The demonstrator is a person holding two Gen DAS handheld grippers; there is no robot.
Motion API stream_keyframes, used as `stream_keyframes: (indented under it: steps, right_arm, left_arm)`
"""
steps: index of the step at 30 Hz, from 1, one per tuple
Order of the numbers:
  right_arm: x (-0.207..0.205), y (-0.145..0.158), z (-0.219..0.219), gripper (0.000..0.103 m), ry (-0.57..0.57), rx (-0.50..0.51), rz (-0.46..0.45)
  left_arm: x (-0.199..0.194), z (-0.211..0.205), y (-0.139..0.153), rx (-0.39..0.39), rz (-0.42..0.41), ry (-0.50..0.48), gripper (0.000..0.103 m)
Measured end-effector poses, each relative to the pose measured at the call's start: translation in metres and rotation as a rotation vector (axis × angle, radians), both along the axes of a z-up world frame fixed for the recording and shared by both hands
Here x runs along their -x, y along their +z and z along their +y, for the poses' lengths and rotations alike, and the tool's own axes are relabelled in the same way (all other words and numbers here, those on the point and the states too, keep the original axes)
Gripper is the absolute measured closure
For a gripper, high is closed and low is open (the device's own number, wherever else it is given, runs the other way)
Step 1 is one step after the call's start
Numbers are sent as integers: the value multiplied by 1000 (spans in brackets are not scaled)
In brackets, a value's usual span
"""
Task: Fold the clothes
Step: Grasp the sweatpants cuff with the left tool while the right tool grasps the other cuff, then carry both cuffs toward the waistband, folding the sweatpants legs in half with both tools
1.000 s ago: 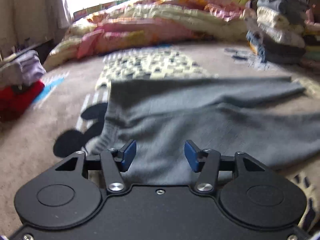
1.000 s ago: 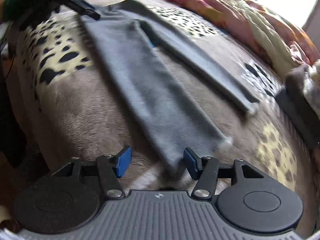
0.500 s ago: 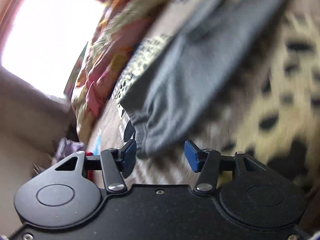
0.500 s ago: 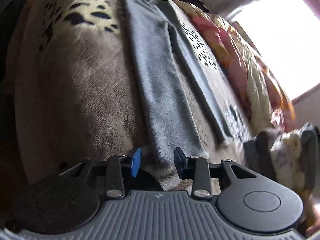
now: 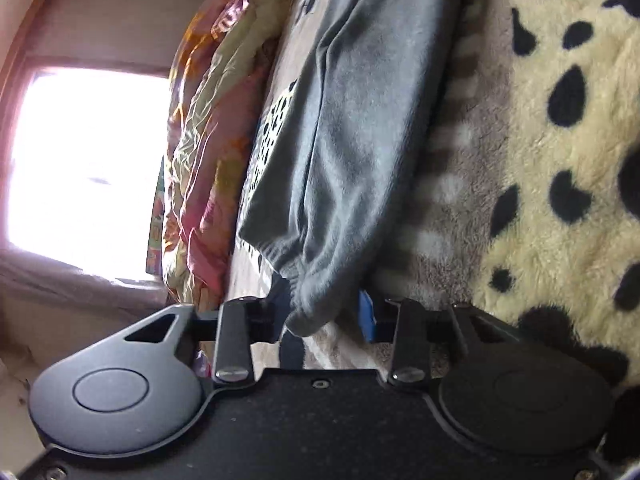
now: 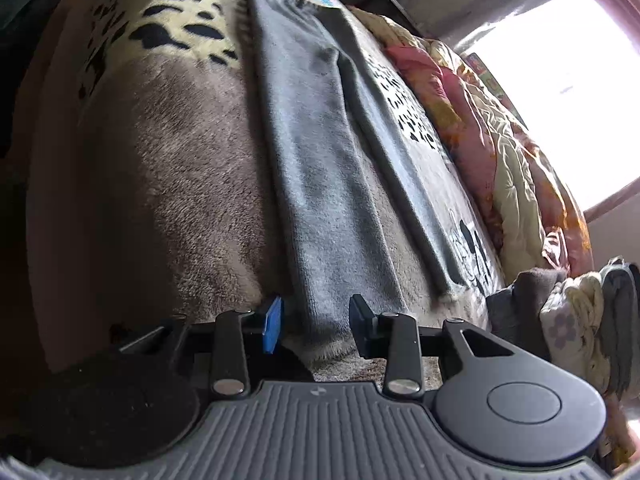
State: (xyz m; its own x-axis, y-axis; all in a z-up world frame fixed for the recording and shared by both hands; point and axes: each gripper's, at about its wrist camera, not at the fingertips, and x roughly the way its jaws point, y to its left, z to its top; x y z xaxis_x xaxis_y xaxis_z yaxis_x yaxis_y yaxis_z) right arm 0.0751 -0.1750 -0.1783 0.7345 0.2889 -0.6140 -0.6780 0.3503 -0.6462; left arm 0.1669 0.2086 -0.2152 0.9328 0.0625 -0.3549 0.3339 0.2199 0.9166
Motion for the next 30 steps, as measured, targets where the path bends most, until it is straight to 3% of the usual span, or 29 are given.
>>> stream_keyframes:
  steps: [2, 3, 6, 9, 13, 21, 25, 30]
  right_arm:
    - [-3, 3, -3, 87, 1, -38, 27]
    - [-4, 5, -4, 91, 3, -55, 38]
    - [-9, 17, -10, 97, 1, -110, 67]
    - [-21, 41, -21, 97, -28, -187, 102]
    - [-53, 75, -37, 97, -87, -295, 162]
    - [-139, 120, -52, 97, -153, -372, 249]
    - [-180, 123, -52, 97, -190, -372, 308]
    - [-236, 107, -55, 97, -274, -403, 415]
  left_arm:
    - [-1, 1, 2, 15, -4, -1, 74]
    - [0, -2, 3, 5, 1, -3, 85]
    - [0, -2, 18, 46, 30, 7, 94]
    - [-12, 4, 53, 250, 56, 56, 94]
    - [-41, 5, 92, 448, 39, 121, 96]
    - [-114, -16, 107, 709, -1, 277, 98]
    - [-124, -26, 94, 738, 15, 314, 98]
    - [-153, -25, 95, 760, 44, 362, 98]
